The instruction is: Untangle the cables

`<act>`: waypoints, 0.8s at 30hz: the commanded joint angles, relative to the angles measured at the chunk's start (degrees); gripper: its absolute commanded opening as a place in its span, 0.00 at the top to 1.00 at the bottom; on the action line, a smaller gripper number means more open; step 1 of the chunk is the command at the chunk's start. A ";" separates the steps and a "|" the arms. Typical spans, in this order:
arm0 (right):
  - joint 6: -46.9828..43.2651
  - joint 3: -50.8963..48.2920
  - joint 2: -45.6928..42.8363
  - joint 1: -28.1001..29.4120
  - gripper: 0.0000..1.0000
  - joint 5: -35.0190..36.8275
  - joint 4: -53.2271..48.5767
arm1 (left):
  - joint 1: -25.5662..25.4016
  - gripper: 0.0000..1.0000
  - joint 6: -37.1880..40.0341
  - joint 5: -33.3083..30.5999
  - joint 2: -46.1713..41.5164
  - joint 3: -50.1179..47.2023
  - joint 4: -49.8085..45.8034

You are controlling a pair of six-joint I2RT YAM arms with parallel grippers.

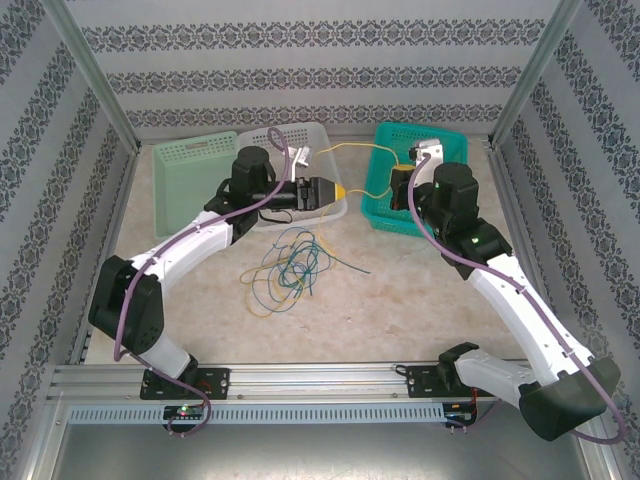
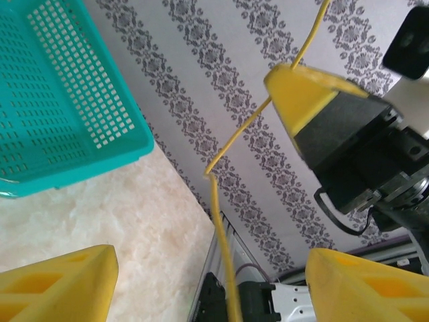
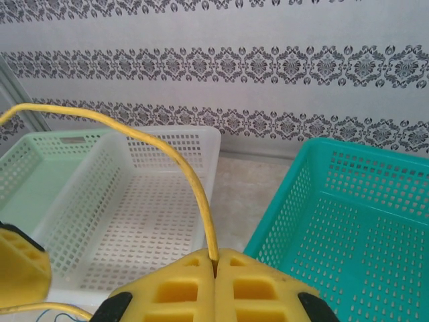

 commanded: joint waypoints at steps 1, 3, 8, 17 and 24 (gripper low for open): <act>1.05 1.80 0.26 0.65 1.00 0.35 2.44 | -1.10 0.27 0.65 1.24 0.88 0.98 2.02; 2.26 1.39 -0.05 0.66 1.00 0.12 3.62 | -1.52 0.29 1.29 0.86 1.12 0.86 1.20; 5.58 1.06 0.35 0.35 1.00 -1.90 5.31 | -2.10 0.52 2.07 0.51 1.68 0.95 1.20; 20.50 -3.40 -0.19 -6.67 1.00 -4.28 10.13 | -2.69 0.79 5.74 -4.81 -1.97 -2.38 -0.95; 38.10 -7.81 2.50 -12.68 1.00 -13.71 16.62 | -3.59 0.89 9.46 -13.01 -7.86 -6.53 -0.02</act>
